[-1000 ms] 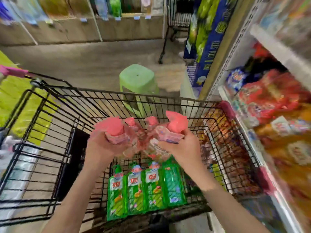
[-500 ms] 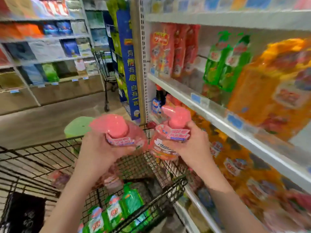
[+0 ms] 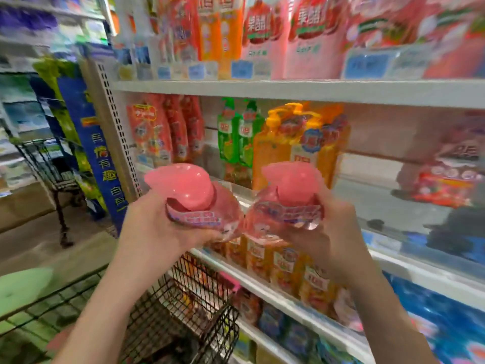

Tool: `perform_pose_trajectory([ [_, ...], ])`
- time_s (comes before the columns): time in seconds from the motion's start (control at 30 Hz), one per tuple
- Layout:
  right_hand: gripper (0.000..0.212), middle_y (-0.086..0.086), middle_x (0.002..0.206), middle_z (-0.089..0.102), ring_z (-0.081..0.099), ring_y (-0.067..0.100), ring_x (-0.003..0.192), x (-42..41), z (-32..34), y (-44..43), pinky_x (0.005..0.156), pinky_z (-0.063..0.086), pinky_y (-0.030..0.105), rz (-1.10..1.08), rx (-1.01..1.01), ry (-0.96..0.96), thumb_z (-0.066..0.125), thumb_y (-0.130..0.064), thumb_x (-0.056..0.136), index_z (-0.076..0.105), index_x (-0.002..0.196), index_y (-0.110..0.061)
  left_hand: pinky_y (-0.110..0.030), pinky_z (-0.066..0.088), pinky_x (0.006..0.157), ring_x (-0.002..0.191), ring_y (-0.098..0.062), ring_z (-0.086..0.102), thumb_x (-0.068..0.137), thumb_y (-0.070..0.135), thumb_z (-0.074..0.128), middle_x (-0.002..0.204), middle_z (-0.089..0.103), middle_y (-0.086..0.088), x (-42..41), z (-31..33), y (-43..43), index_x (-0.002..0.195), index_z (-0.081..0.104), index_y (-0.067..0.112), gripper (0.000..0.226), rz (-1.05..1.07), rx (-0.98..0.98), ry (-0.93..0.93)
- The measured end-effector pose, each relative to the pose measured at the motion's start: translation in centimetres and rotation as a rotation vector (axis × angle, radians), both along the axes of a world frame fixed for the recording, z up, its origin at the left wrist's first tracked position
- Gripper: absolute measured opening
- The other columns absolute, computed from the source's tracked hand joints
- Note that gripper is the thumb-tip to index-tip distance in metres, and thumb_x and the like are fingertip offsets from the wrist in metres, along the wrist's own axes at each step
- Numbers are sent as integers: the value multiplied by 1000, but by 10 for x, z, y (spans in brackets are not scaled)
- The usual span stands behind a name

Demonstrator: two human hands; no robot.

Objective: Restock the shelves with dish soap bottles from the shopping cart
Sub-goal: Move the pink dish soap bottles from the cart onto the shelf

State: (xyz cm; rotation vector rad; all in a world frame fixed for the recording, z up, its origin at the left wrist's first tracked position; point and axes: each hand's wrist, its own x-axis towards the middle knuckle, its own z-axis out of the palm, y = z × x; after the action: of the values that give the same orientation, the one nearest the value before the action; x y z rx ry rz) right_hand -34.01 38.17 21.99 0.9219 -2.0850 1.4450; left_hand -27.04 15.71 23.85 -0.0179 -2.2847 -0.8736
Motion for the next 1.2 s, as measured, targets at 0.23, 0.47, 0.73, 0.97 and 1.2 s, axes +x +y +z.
perform_pose_trajectory([
  [0.23, 64, -48, 92, 56, 57, -20, 87, 27, 18, 34, 72, 40, -2, -261, 39, 29, 78, -57, 58, 56, 114, -34, -10, 50, 63, 67, 10, 63, 51, 33, 89, 67, 65, 17, -26, 21, 22, 83, 62, 28, 43, -384, 11, 7],
  [0.47, 58, -39, 81, 59, 54, -23, 83, 52, 34, 66, 70, 37, -3, -557, 91, 141, 90, -40, 50, 61, 100, -40, -6, 48, 68, 81, 11, 63, 44, 58, 73, 82, 66, 30, -49, 36, 52, 97, 62, 28, 62, -650, 16, 127],
  [0.73, 65, -26, 98, 59, 54, -23, 88, 65, 41, 130, 77, 37, -1, -682, 116, 253, 88, -30, 56, 61, 115, -26, -26, 53, 76, 85, -5, 64, 45, 48, 89, 91, 65, 16, -62, 44, 132, 98, 62, 25, 63, -762, 63, 257],
  [0.97, 75, -10, 107, 66, 59, -1, 95, 54, 33, 190, 85, 42, 8, -770, 220, 160, 88, -10, 57, 59, 125, -24, -5, 43, 77, 82, 1, 58, 49, 54, 80, 91, 57, 21, -79, 33, 204, 111, 60, 22, 72, -862, 130, 274],
  [1.2, 72, -8, 94, 67, 64, 4, 82, 29, 22, 229, 83, 52, 24, -770, 207, -33, 86, -5, 59, 59, 123, -23, -19, 48, 83, 87, 0, 62, 57, 21, 90, 96, 62, 17, -111, 20, 255, 121, 56, 26, 72, -815, 171, 4],
])
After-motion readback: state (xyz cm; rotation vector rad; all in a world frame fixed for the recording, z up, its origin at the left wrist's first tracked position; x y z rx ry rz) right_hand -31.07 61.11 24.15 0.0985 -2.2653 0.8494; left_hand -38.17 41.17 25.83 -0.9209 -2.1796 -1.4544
